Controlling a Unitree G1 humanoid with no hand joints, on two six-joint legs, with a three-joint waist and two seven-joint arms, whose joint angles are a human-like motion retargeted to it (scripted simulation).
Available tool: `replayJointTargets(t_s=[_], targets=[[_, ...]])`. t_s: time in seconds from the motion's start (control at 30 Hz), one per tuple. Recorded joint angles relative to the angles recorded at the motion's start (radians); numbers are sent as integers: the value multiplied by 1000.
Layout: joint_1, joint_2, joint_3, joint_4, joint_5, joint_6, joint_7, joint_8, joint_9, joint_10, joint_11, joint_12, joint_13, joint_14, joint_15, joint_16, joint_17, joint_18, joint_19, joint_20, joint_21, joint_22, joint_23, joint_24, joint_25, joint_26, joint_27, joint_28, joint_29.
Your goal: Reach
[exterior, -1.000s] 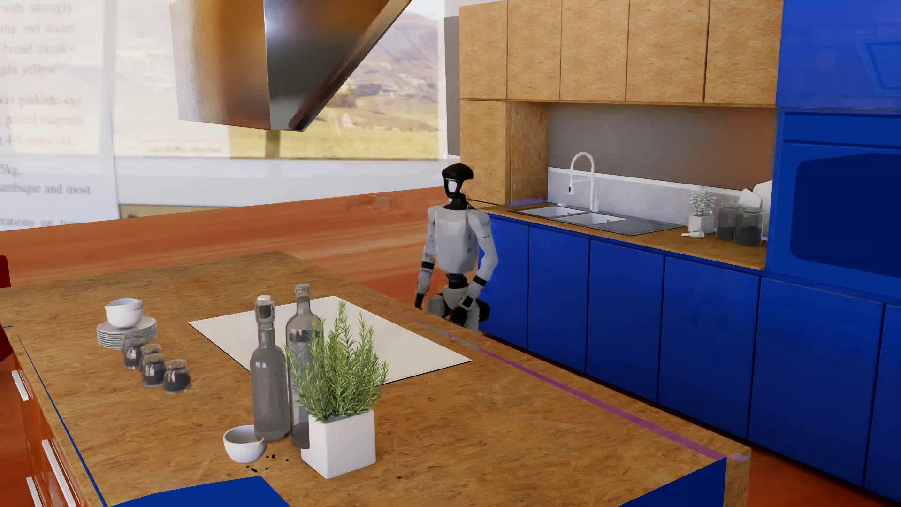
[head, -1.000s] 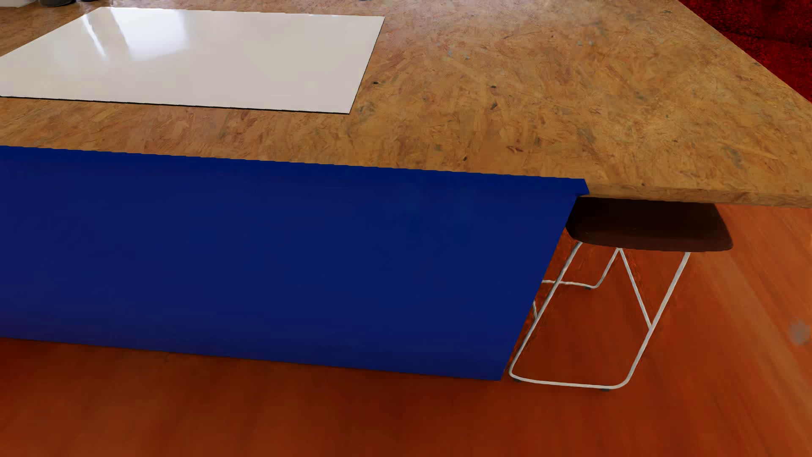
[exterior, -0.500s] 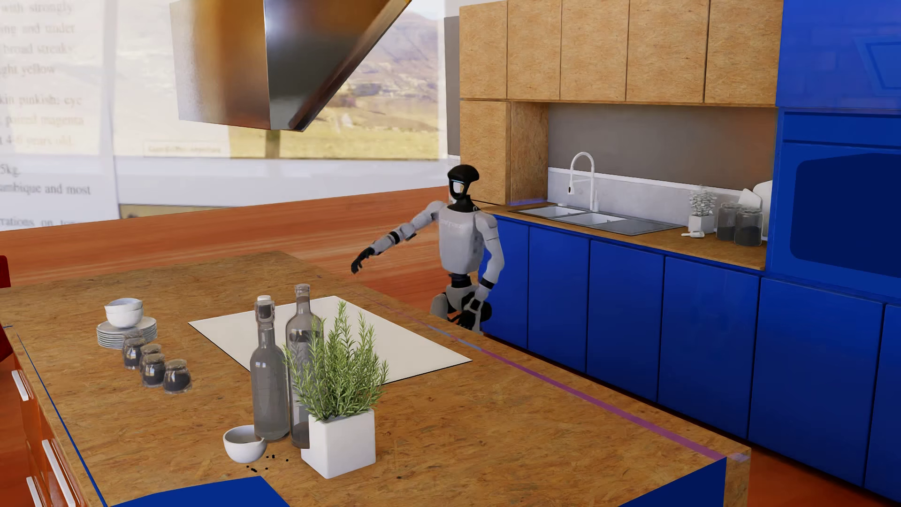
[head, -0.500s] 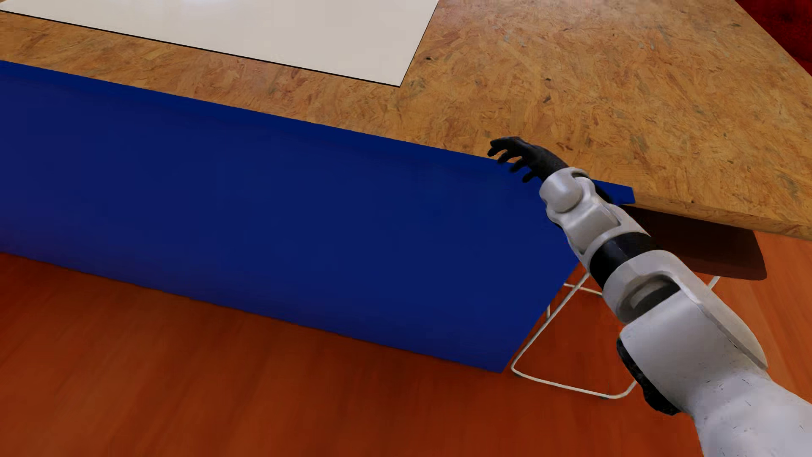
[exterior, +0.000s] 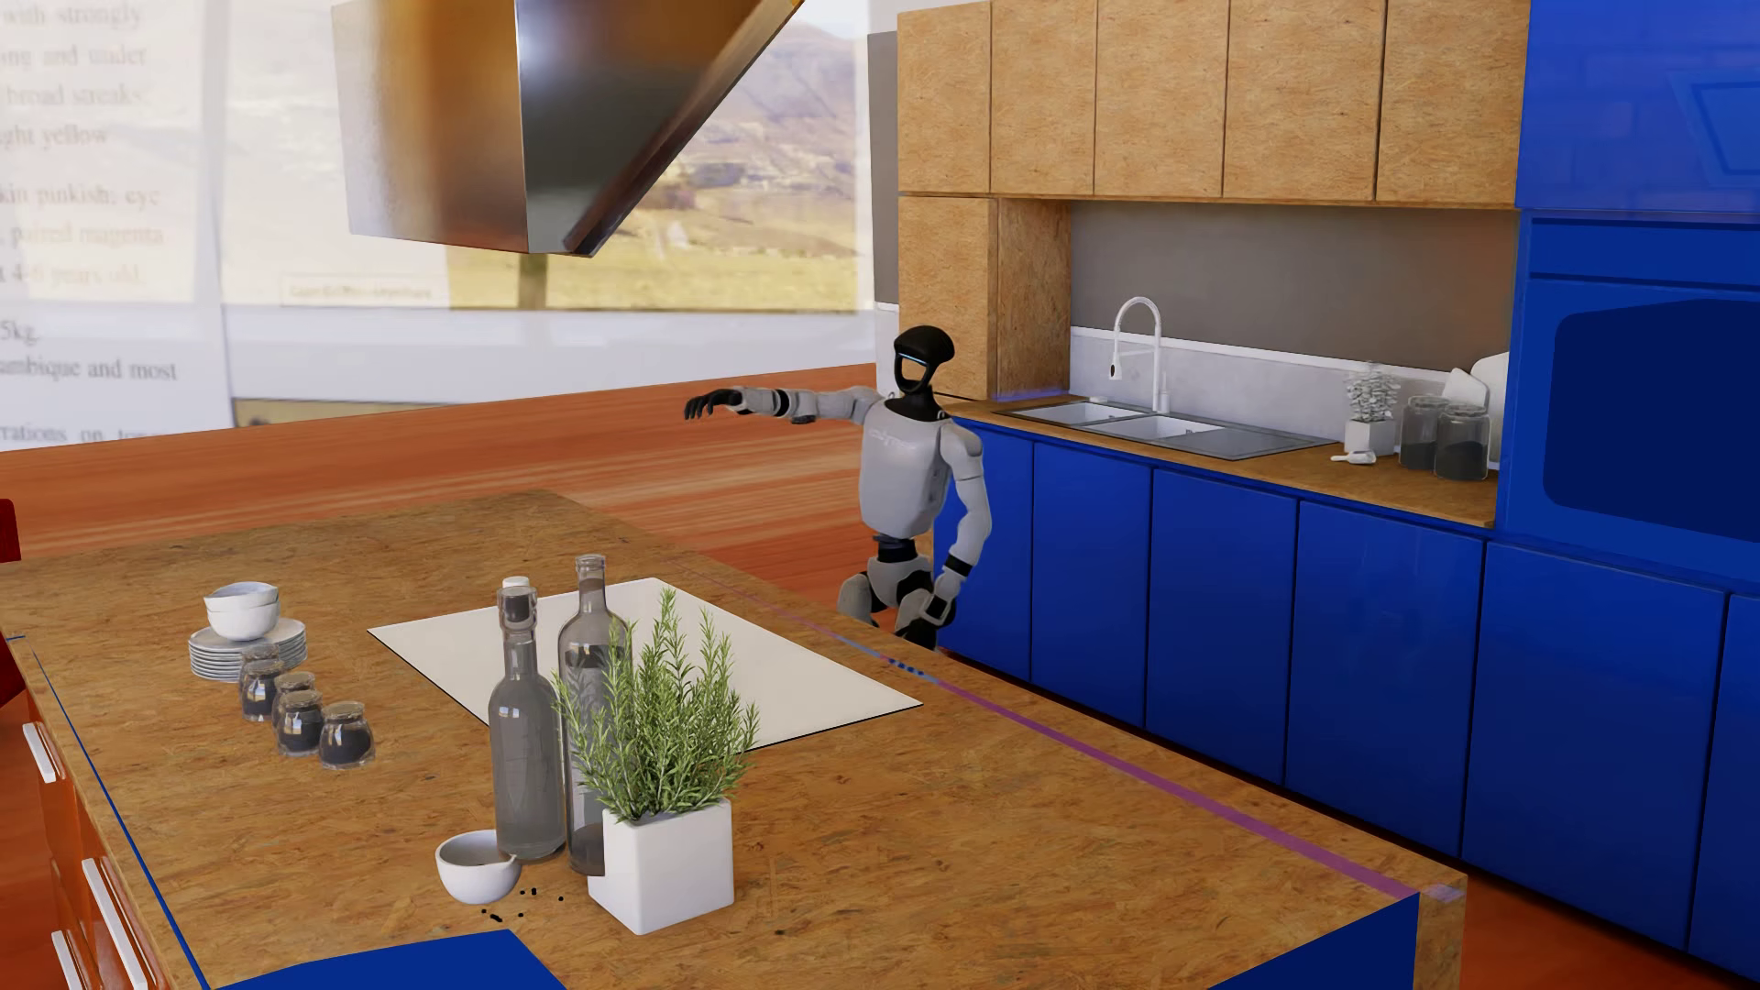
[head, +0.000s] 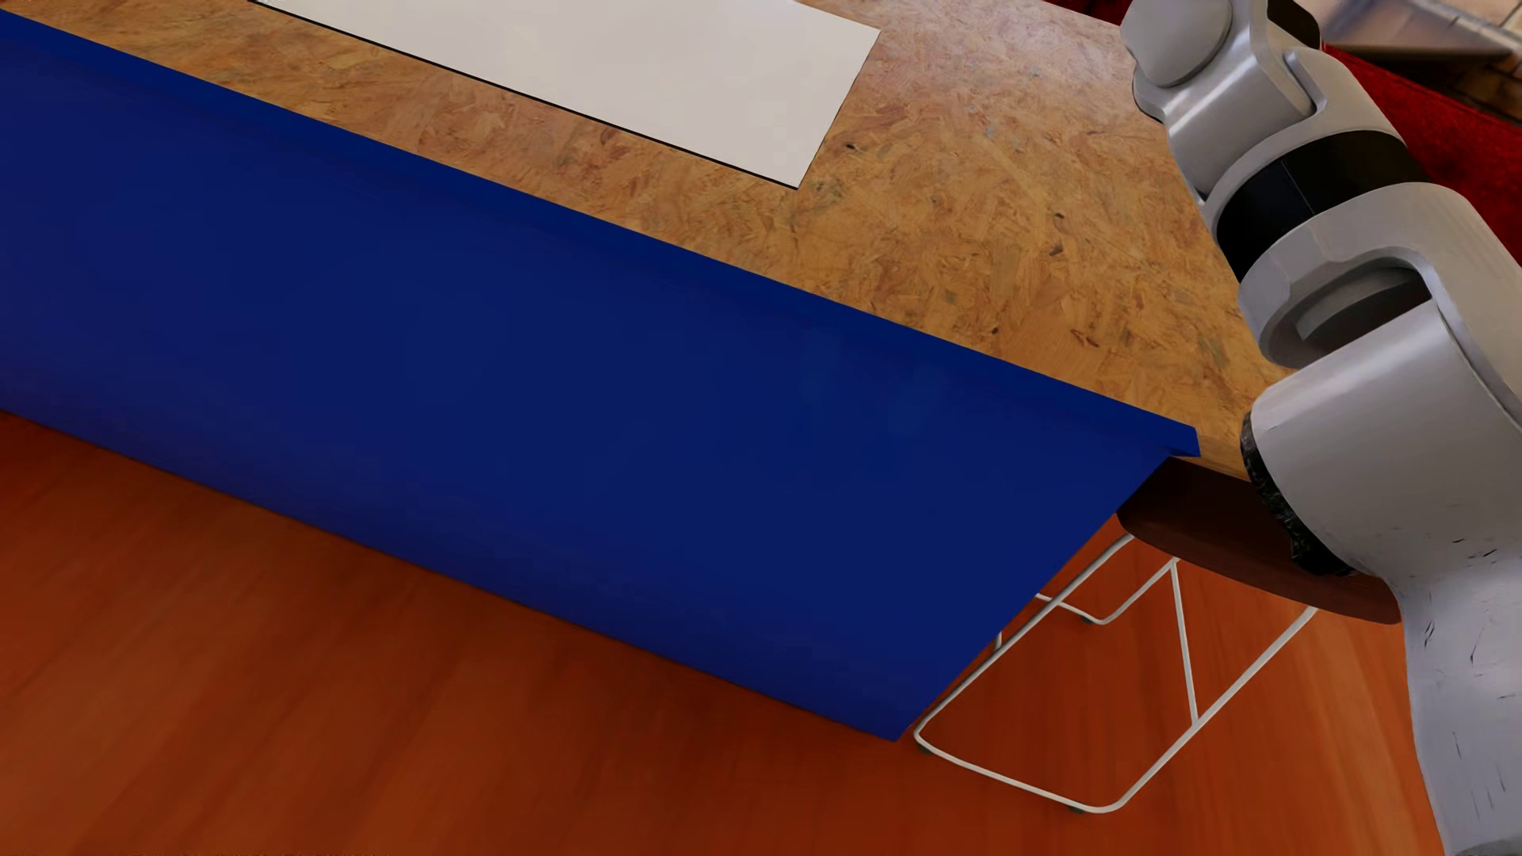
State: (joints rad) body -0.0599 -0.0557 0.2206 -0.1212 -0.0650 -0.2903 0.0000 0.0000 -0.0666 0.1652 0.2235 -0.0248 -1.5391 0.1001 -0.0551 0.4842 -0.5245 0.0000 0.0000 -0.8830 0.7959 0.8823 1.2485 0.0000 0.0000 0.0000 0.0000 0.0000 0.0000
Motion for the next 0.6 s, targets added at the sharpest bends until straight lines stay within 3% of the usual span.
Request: replayJointTargets(t_s=[0.47,0.6], targets=[[5,2,12,-4,-3,7,0,0,0,-13,-2,2,3,14,-7,5,2,0,0,15,5,-13,1,0,0,0,0,0,0],[1,7,12,-6,-4,9,0,0,1,20,3,-3,-6,-32,-3,4,3,0,0,23,-4,-7,0,0,0,0,0,0,0]])
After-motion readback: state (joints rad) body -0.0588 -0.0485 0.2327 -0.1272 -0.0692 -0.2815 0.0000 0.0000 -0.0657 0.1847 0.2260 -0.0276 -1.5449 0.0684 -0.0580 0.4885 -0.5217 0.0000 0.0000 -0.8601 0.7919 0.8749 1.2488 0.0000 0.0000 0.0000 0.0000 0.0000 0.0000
